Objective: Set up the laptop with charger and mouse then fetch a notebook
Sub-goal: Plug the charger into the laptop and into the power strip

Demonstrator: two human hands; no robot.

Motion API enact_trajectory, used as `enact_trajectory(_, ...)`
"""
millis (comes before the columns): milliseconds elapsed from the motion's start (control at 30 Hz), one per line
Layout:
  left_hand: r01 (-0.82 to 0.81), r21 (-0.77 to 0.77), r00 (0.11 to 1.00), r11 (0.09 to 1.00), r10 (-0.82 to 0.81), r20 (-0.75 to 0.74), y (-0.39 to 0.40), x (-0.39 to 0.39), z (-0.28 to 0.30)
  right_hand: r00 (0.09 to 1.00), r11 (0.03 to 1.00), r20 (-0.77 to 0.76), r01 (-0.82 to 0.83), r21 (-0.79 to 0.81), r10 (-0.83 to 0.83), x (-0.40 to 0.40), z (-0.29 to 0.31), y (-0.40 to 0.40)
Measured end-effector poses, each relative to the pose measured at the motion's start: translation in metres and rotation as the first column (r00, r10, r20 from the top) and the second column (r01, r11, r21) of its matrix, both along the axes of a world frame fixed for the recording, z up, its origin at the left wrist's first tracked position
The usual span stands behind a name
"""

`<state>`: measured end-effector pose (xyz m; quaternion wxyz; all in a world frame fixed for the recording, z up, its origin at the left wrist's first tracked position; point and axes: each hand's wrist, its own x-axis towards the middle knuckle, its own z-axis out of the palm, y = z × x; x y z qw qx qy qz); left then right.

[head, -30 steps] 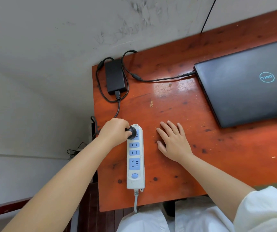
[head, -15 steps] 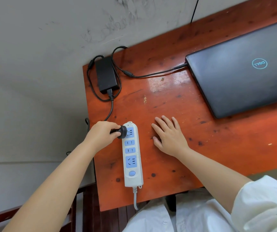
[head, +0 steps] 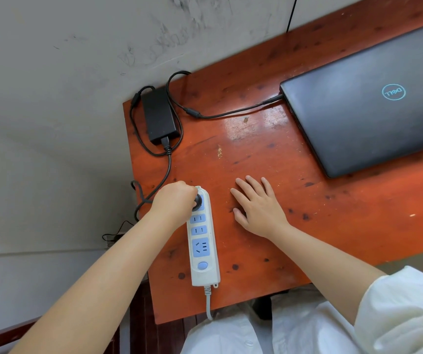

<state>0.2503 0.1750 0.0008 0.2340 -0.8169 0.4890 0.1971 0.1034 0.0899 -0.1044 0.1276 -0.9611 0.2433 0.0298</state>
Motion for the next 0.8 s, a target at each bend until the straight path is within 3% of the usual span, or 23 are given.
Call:
enact_trajectory(433, -0.099, -0.078, 0.988, 0.992, 0.089, -0.127, 0.005, 0.004, -0.010, 0.997, 0.999, -0.077, -0.007, 0.040, 0.010, -0.001, 0.003, 0.000)
enact_trajectory(667, -0.101, -0.100, 0.992, 0.990, 0.092, -0.087, 0.005, 0.001, -0.011, 0.996, 0.997, -0.082, -0.014, 0.073, 0.020, -0.002, 0.008, 0.001)
enact_trajectory(800, -0.099, -0.058, 0.995, 0.993, 0.099, -0.012, 0.005, -0.005, -0.007, 0.997, 0.977, -0.031, -0.065, 0.205, 0.072, -0.004, 0.020, -0.010)
